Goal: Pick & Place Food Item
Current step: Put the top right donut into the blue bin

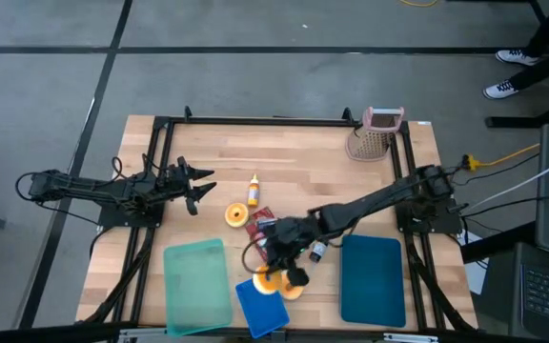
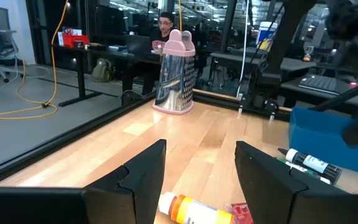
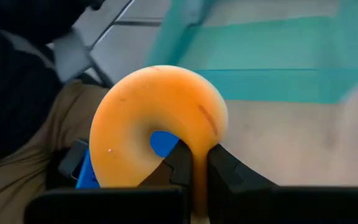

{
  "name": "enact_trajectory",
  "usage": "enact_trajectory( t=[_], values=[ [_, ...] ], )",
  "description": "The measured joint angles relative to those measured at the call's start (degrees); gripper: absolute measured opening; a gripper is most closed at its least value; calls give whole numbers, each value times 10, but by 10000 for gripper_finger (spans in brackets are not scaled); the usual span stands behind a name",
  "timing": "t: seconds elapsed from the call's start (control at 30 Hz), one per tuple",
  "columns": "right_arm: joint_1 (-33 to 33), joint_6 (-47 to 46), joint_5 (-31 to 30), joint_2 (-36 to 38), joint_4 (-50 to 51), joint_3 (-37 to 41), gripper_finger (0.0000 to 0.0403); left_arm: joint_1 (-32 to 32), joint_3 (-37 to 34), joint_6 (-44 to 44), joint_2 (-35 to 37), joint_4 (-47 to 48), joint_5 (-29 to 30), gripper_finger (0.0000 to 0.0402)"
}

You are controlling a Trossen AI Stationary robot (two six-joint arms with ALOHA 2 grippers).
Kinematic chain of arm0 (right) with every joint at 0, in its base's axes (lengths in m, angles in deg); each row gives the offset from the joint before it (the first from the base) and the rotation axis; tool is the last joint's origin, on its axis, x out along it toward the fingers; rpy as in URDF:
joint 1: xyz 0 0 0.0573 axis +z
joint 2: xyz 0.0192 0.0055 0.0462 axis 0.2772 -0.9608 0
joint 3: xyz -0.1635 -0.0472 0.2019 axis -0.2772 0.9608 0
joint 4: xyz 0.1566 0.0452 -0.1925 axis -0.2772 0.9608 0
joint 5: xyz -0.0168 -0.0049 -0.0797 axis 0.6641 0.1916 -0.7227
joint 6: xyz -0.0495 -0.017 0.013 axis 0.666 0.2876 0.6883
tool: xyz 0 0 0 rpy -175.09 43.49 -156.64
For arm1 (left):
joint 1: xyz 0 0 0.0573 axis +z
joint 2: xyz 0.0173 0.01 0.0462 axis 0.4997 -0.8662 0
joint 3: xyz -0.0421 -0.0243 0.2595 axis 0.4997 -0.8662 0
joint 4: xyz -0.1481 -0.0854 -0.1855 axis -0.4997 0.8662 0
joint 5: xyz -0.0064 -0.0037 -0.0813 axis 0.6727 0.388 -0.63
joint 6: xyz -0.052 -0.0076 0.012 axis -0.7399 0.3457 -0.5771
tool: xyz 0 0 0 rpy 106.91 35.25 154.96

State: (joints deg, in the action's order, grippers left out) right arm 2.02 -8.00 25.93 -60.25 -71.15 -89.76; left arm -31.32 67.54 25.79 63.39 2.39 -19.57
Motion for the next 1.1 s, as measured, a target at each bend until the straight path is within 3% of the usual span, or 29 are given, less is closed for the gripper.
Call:
enact_trajectory(
  t=[0.33,0.87,0.93,1.1],
  values=[
    [23,6,60,-123,47,-110,14,0,0,5,0,16,0,189],
    [14,38,84,-136,56,-120,17,0,0,9,0,18,0,189],
    [14,39,91,-136,50,-120,46,0,0,9,0,18,0,189],
    [12,36,88,-136,48,-120,170,0,0,6,0,18,0,189]
  ],
)
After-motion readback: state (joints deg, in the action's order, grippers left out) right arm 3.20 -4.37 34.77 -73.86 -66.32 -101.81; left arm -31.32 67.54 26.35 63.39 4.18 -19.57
